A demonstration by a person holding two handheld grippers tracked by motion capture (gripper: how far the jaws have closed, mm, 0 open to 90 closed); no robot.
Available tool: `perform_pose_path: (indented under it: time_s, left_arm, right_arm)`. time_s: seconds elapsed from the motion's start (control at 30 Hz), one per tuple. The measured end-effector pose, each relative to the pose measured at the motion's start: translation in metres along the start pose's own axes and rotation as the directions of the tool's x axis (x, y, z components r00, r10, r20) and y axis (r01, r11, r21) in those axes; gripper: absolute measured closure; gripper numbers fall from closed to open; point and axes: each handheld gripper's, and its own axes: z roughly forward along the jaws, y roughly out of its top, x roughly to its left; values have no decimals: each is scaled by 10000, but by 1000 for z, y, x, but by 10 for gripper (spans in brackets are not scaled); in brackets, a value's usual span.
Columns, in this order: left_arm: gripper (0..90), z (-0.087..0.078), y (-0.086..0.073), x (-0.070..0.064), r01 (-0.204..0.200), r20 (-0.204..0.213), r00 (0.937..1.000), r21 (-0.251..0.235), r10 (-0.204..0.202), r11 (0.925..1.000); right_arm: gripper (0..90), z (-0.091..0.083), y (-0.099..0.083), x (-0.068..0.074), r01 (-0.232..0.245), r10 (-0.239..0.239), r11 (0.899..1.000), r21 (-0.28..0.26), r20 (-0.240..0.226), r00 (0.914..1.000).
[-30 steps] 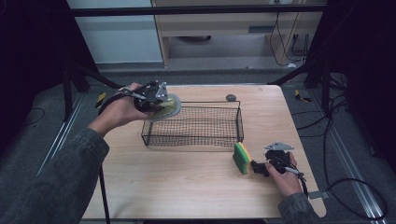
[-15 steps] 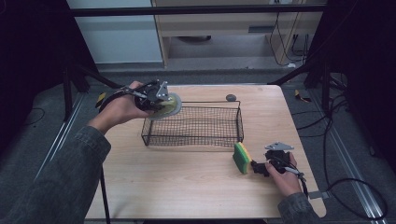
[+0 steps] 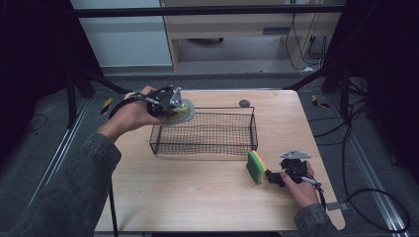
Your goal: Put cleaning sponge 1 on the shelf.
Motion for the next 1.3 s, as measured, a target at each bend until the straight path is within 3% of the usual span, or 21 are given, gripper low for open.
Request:
perform_pose_path:
  time_s: [0.9, 1.3]
  left_arm:
    - [704, 21, -10, -1, -202, 140, 9997, 387, 196, 9990]
    - [704, 30, -11, -5, -266, 441, 9987, 424, 248, 9987]
  right_arm:
    - [8, 0, 0, 0, -7, 7, 10000, -2, 12, 10000]
    - [7, 0, 0, 0, -14, 14, 10000, 2, 19, 10000]
